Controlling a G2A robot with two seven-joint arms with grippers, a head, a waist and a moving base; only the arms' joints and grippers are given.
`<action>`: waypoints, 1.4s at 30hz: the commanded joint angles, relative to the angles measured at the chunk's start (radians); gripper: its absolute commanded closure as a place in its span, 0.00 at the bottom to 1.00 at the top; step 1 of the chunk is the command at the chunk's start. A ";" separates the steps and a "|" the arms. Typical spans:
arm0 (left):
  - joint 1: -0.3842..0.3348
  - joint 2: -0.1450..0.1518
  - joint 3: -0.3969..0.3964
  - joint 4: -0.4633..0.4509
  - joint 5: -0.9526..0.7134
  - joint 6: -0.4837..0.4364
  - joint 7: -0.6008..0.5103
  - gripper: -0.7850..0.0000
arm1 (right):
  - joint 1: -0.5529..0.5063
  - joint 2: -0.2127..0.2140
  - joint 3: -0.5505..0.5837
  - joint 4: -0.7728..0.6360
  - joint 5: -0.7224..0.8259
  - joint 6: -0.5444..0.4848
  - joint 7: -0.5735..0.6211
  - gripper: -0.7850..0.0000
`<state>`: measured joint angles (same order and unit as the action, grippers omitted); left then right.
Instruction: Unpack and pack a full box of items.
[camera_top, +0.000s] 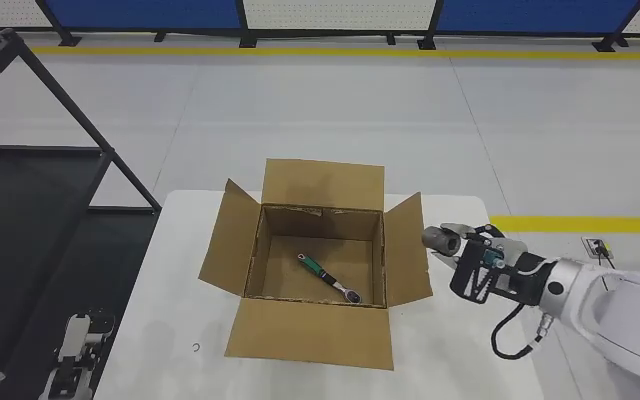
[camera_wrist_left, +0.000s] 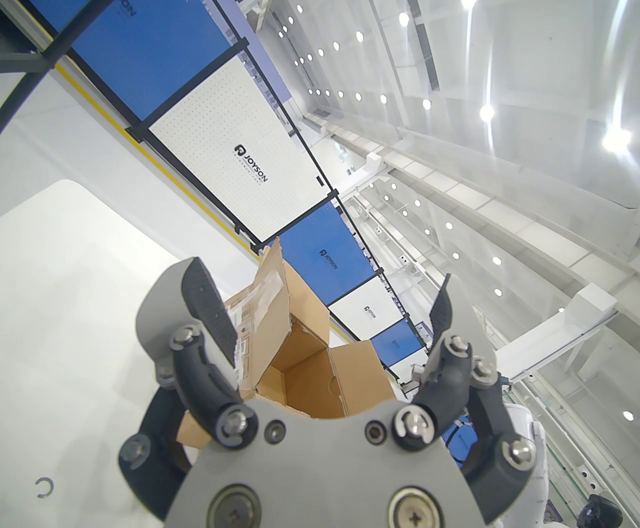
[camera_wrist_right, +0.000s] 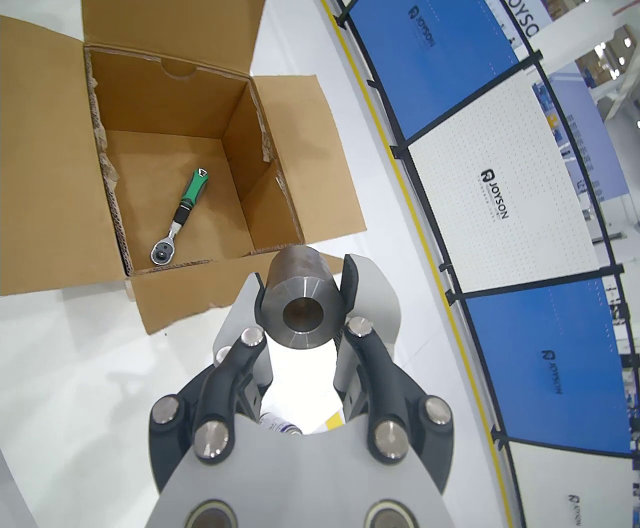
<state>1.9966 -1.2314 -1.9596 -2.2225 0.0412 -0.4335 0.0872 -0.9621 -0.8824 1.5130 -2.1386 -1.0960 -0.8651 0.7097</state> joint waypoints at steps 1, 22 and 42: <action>0.000 0.000 0.000 0.000 0.000 0.000 0.000 0.00 | 0.069 -0.003 -0.080 -0.003 0.018 -0.007 0.041 1.00; 0.000 0.000 0.000 0.000 0.000 0.000 0.000 0.00 | 0.748 -0.175 -0.822 0.436 0.339 0.174 0.254 1.00; 0.000 0.000 0.000 0.000 0.000 0.000 0.000 0.00 | 0.815 -0.223 -0.906 0.570 0.381 0.199 0.228 1.00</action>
<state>1.9966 -1.2314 -1.9596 -2.2225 0.0412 -0.4335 0.0872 -0.1471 -1.1058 0.6067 -1.5683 -0.7151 -0.6656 0.9379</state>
